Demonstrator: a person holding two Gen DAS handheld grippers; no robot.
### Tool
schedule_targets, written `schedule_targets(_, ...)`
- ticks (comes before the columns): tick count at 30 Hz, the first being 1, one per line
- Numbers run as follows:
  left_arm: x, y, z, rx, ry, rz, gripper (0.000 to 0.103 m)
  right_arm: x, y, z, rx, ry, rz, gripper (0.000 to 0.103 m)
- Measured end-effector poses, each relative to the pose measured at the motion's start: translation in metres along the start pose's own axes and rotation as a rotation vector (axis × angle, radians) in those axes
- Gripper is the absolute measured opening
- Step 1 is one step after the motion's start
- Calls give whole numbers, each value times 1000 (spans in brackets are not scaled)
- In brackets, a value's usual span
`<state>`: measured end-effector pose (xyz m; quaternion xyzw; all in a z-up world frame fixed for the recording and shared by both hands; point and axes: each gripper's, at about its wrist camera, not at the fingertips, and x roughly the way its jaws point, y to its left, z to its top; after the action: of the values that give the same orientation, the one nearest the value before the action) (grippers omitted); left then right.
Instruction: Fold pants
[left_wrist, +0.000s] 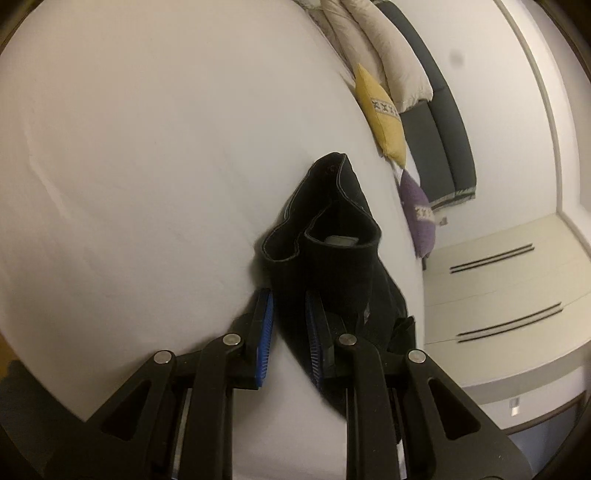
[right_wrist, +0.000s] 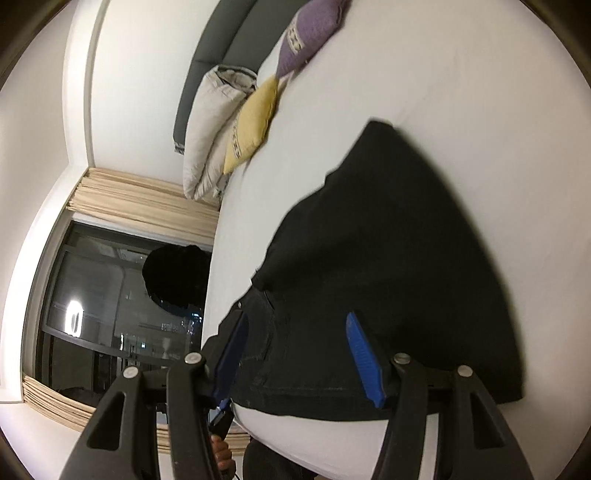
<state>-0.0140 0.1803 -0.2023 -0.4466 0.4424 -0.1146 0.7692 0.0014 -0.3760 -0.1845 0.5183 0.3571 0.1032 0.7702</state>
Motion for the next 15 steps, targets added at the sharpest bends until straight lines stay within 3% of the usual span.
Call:
schedule_targets(3,14,-3,-8,-39,-13,-34,17,-2,-4,-8,-5,23,-3,59)
schedule_targets(7,1,6,-20,-97,-62,-91,17,-16,-11,-19,-10,35,1,59)
schedule_targets(15,-6,3,-20,-102,-91,-126,18,-16,-8,-32,-31,68,5,59)
